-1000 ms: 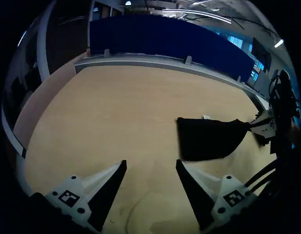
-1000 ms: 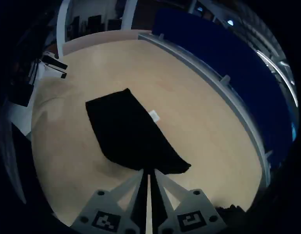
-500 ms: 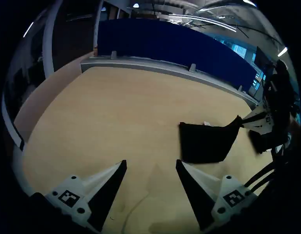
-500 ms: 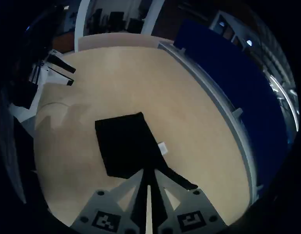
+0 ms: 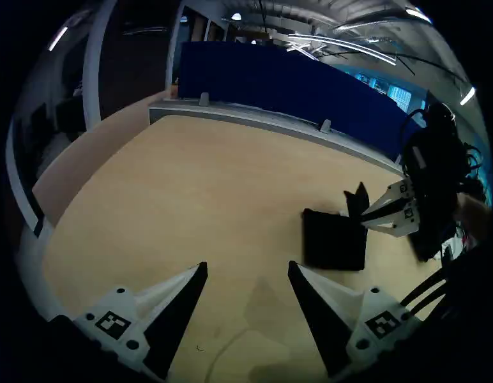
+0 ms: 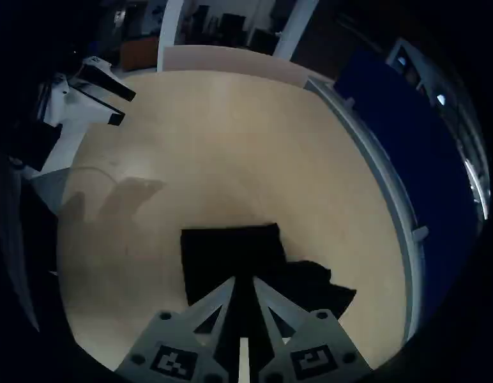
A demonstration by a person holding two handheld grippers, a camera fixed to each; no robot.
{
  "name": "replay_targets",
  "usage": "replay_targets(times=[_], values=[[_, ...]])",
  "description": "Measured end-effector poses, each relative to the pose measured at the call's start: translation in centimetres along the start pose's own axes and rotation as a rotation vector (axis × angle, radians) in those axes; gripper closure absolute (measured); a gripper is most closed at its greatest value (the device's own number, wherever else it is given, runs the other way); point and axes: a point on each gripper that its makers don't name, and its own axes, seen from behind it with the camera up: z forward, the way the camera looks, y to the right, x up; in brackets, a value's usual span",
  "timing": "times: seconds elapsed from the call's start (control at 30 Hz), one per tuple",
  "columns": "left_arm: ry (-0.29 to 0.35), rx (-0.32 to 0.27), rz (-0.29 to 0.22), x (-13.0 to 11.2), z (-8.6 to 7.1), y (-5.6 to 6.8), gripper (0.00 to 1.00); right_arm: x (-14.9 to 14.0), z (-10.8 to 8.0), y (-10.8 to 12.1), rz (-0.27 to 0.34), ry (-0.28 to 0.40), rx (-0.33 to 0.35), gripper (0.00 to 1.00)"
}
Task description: Fold towel
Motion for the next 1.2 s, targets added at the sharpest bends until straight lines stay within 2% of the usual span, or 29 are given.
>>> replay_targets(times=[0.17,0.3,0.47,0.7,0.8,0.93,1.03,1.2], values=[[-0.003,0.017,-0.028,-0.9,-0.8,-1.0,0.07,0.7,4.2,-3.1,-0.001,-0.010,0.070,0.96],[-0.007,0.019,-0.035,-1.4,-1.0,-1.4,0.07,0.4,5.9,-4.4,0.014,-0.027,0.101,0.96],[-0.006,0.018,-0.033,-1.7,-1.1,-1.6,0.07,0.2,6.3,-4.8,0.020,-0.033,0.113,0.96],[-0.005,0.012,-0.033,-1.5,-1.1,-1.7,0.07,-0.1,5.7,-4.8,0.041,-0.028,0.121,0.92],[-0.004,0.013,-0.031,-1.4,-1.2,-1.9,0.07,-0.2,5.4,-4.5,0.050,-0.026,0.109,0.79],[0.001,0.017,-0.034,-1.1,-1.3,-2.1,0.07,0.2,5.1,-3.7,0.071,-0.003,0.072,0.38],[0.003,0.020,-0.038,-1.0,-1.3,-2.3,0.06,0.6,4.7,-3.1,0.098,0.024,0.051,0.29],[0.002,0.020,-0.045,-0.9,-1.2,-2.4,0.07,0.5,4.1,-2.5,0.164,0.043,0.031,0.26]])
